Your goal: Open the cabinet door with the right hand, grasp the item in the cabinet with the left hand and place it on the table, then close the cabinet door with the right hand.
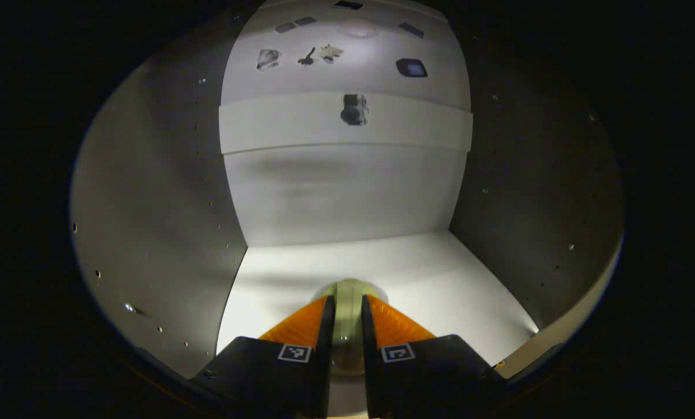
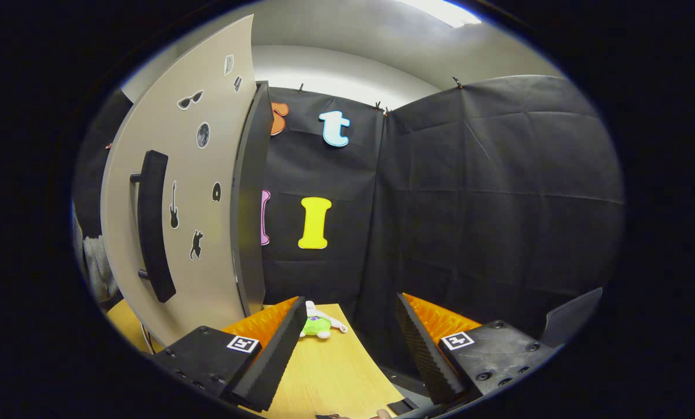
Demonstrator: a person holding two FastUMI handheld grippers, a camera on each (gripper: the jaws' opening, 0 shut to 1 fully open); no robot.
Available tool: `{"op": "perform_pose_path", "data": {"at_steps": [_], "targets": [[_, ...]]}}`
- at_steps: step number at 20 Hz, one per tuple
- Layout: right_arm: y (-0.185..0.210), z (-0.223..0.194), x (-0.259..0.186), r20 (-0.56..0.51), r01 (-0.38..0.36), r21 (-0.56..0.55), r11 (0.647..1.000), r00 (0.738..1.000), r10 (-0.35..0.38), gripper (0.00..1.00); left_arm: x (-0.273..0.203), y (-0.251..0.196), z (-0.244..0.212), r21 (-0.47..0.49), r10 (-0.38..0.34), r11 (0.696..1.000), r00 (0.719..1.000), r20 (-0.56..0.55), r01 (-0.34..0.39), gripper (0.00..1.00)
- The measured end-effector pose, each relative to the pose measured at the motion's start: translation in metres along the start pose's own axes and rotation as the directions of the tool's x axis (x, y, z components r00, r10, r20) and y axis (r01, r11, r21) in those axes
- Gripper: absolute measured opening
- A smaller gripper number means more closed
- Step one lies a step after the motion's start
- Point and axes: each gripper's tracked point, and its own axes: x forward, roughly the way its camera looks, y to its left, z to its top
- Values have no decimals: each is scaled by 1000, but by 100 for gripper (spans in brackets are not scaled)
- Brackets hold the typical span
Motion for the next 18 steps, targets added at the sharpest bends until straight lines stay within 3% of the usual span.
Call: {"op": "perform_pose_path", "data": {"at_steps": [4,9,15,18], "targets": [[-3,2,0,7,-11,12,1000,1000,11,97,-5,1,-2,26,29,999,1000,-11,-29,21],[-5,5,-2,10,-31,19,999,999,31,97,-26,-5,-6,-44,27,999,1000,-12,-28,18],[20,16,-17,39,-122,45,992,992,120,98,-110,-7,-16,-19,19,1000,999,44,-19,18],[36,17,-33,44,-160,37,986,986,158,98,-161,-18,-39,-45,-28,999,998,60,30,18]]}}
